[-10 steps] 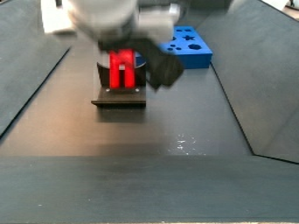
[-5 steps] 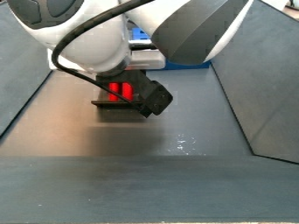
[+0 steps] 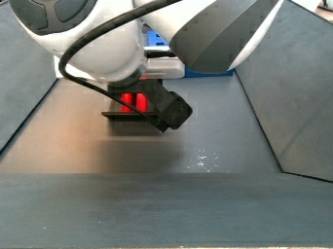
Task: Pick up the square-circle object. Move up. Place the square-circle object on the fixture. Regrasp the square-circle object. Move to above the board. Insert the square-circle object.
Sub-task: Regrasp the square-circle object.
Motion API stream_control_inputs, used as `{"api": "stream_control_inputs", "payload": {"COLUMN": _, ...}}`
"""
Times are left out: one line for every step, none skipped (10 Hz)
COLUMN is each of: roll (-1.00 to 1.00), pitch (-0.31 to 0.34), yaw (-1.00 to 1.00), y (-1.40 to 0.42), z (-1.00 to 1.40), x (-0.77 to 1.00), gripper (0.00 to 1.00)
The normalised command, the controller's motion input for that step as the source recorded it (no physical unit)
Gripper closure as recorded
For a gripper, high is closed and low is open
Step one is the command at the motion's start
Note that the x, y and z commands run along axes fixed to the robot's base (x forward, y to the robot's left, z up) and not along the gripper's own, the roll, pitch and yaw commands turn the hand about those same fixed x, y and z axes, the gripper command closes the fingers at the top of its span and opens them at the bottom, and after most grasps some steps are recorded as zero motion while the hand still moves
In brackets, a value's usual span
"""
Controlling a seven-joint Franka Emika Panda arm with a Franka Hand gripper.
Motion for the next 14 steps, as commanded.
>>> {"api": "stream_control_inputs", "payload": {"roll": 0.00, "pitch": 0.052, "yaw": 0.01, "y": 0.00, "z": 1.00, "x": 0.00, "gripper": 0.00}}
{"api": "stream_control_inputs", "payload": {"roll": 0.00, "pitch": 0.054, "yaw": 0.01, "y": 0.00, "z": 1.00, "x": -0.01, "gripper": 0.00}}
{"api": "stream_control_inputs", "payload": {"roll": 0.01, "pitch": 0.056, "yaw": 0.01, "y": 0.01, "z": 1.00, "x": -0.02, "gripper": 0.00}}
{"api": "stream_control_inputs", "payload": {"roll": 0.03, "pitch": 0.052, "yaw": -0.01, "y": 0.01, "z": 1.00, "x": -0.03, "gripper": 0.00}}
{"api": "stream_control_inputs", "payload": {"roll": 0.03, "pitch": 0.051, "yaw": -0.01, "y": 0.01, "z": 1.00, "x": -0.04, "gripper": 0.00}}
{"api": "stream_control_inputs", "payload": {"roll": 0.03, "pitch": 0.049, "yaw": -0.02, "y": 0.01, "z": 0.85, "x": -0.04, "gripper": 0.00}}
{"api": "stream_control_inputs", "payload": {"roll": 0.03, "pitch": 0.048, "yaw": -0.02, "y": 0.01, "z": 0.66, "x": -0.04, "gripper": 0.00}}
{"api": "stream_control_inputs", "payload": {"roll": 0.03, "pitch": 0.045, "yaw": -0.03, "y": 0.01, "z": 0.40, "x": -0.04, "gripper": 0.00}}
{"api": "stream_control_inputs", "payload": {"roll": 0.04, "pitch": 0.043, "yaw": -0.03, "y": 0.01, "z": 0.21, "x": -0.03, "gripper": 0.00}}
{"api": "stream_control_inputs", "payload": {"roll": 1.00, "pitch": 0.049, "yaw": 0.01, "y": -0.75, "z": 0.68, "x": -0.09, "gripper": 0.00}}
{"api": "stream_control_inputs", "payload": {"roll": 1.00, "pitch": 0.048, "yaw": 0.01, "y": -0.74, "z": 0.67, "x": -0.08, "gripper": 0.00}}
{"api": "stream_control_inputs", "payload": {"roll": 1.00, "pitch": 0.035, "yaw": 0.01, "y": -0.53, "z": 0.49, "x": -0.10, "gripper": 0.00}}
{"api": "stream_control_inputs", "payload": {"roll": 1.00, "pitch": 0.029, "yaw": 0.01, "y": -0.42, "z": 0.36, "x": -0.11, "gripper": 0.00}}
{"api": "stream_control_inputs", "payload": {"roll": 1.00, "pitch": 0.024, "yaw": 0.01, "y": -0.20, "z": 0.10, "x": -0.07, "gripper": 0.00}}
